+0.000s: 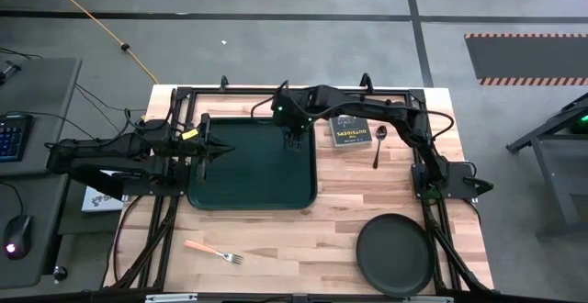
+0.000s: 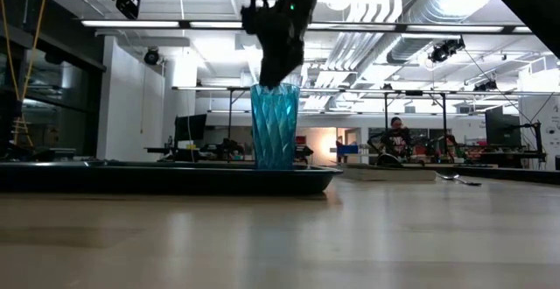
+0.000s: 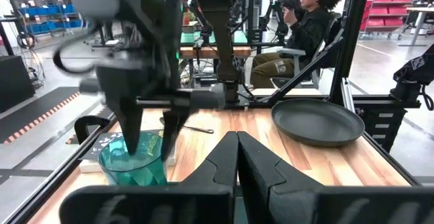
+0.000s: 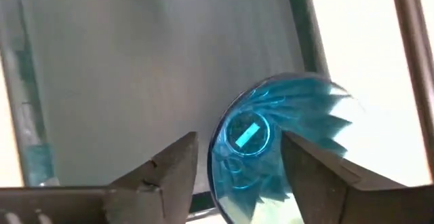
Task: Pick and place plate/cup/fork/spoon on tray
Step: Put the blue cup on the top right of the black tray, then put the black plate on the black tray
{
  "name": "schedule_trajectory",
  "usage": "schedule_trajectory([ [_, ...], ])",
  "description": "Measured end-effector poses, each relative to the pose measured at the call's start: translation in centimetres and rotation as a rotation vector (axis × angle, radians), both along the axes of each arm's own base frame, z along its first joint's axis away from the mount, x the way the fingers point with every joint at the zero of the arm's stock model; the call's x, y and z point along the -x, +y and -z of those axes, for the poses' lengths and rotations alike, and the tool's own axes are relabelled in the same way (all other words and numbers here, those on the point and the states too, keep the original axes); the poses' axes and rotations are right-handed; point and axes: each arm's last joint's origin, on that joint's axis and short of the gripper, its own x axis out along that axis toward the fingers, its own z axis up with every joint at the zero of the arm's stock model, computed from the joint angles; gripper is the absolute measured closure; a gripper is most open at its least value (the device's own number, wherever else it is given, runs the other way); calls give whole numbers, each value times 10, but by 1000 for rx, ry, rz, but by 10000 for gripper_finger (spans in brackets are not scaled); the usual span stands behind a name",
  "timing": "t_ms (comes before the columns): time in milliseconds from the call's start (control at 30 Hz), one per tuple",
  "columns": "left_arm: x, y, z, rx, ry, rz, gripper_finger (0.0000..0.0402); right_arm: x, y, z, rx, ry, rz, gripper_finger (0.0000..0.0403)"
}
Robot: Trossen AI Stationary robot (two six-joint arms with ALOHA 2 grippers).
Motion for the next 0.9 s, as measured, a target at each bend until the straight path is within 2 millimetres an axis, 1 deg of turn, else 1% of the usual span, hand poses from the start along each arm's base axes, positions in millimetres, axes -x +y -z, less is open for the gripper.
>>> schedule_trajectory([
  [100,0,0,0,0,0,0,402,2,0,-20,8,-39,0,185],
  [200,0,0,0,0,4,0,402,7,2,-42,9,-65,-1,181],
  [267,0,0,2,0,16,0,402,13,4,-57,-21,-77,7,180],
  [333,0,0,3,0,28,0,401,21,8,-64,-77,-90,19,180],
  [433,0,0,3,0,30,0,402,39,17,-70,-151,-38,41,180],
  [500,0,0,3,0,30,0,401,49,26,-70,-181,28,69,180],
  [600,0,0,3,0,28,0,401,59,40,-68,-198,95,88,180],
  [700,0,0,3,0,30,-1,402,67,56,-64,-170,143,78,180],
  [800,0,0,3,2,30,0,401,76,70,-54,-137,198,62,180],
  [900,0,0,3,2,35,0,402,91,81,-47,-102,245,71,180],
])
